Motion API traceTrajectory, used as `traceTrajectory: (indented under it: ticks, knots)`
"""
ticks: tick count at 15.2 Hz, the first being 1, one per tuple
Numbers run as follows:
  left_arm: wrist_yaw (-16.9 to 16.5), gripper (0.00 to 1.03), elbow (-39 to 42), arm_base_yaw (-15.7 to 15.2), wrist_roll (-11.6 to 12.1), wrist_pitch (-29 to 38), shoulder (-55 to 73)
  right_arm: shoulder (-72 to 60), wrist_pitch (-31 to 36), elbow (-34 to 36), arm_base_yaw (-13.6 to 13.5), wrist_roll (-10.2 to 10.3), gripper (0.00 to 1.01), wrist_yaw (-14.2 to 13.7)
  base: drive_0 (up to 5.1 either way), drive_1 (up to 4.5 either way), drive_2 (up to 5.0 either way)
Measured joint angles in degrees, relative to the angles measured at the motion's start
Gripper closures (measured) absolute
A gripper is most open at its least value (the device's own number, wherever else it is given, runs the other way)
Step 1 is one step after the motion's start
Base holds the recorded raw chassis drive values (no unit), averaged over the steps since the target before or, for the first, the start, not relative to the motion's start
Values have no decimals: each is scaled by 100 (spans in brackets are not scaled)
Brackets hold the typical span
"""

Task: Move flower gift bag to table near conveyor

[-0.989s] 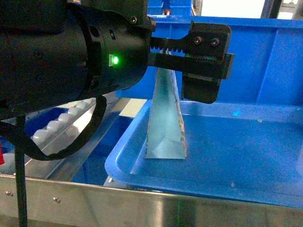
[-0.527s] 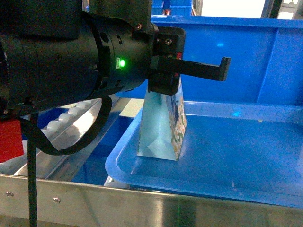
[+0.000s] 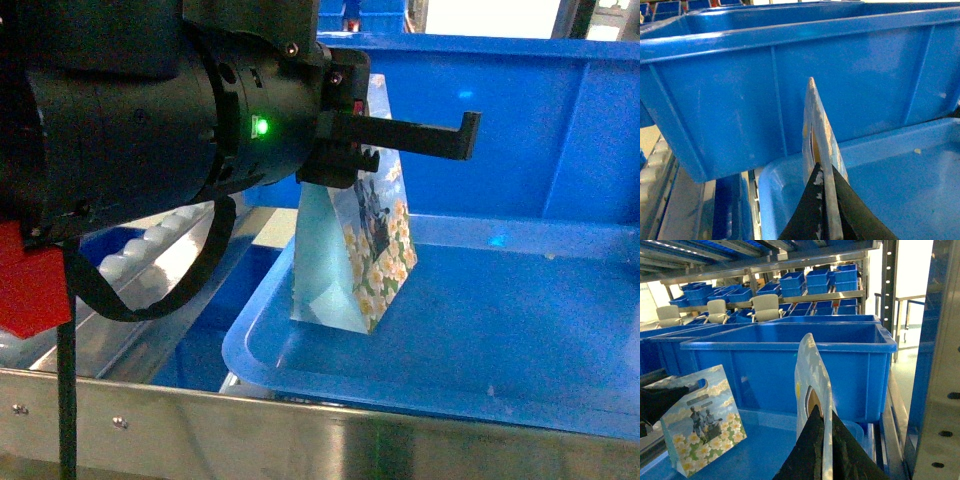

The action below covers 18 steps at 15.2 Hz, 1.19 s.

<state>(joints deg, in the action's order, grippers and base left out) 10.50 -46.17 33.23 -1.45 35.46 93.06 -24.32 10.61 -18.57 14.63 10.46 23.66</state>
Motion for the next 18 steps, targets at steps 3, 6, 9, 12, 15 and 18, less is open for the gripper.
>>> traceTrajectory:
  ticks: [3, 6, 9, 12, 15, 18]
  knots:
    - [317, 101, 33, 55, 46, 116, -264, 0, 0, 0, 0, 0, 99, 0, 0, 0, 0]
    - [570, 101, 258, 76, 76, 262, -748, 0, 0, 0, 0, 0, 99, 2, 0, 0, 0]
    - [713, 101, 610, 46, 120, 315, -1193, 0, 0, 0, 0, 0, 99, 0, 0, 0, 0]
    - [848, 101, 1108, -149, 195, 426, -2028, 0, 2, 0, 0, 0, 99, 0, 0, 0, 0]
    - [955, 101, 1674, -575, 221, 455, -2896, 0, 2, 0, 0, 0, 99, 0, 0, 0, 0]
    - [944, 101, 2258, -1071, 358, 518, -3665, 0, 0, 0, 0, 0, 99, 0, 0, 0, 0]
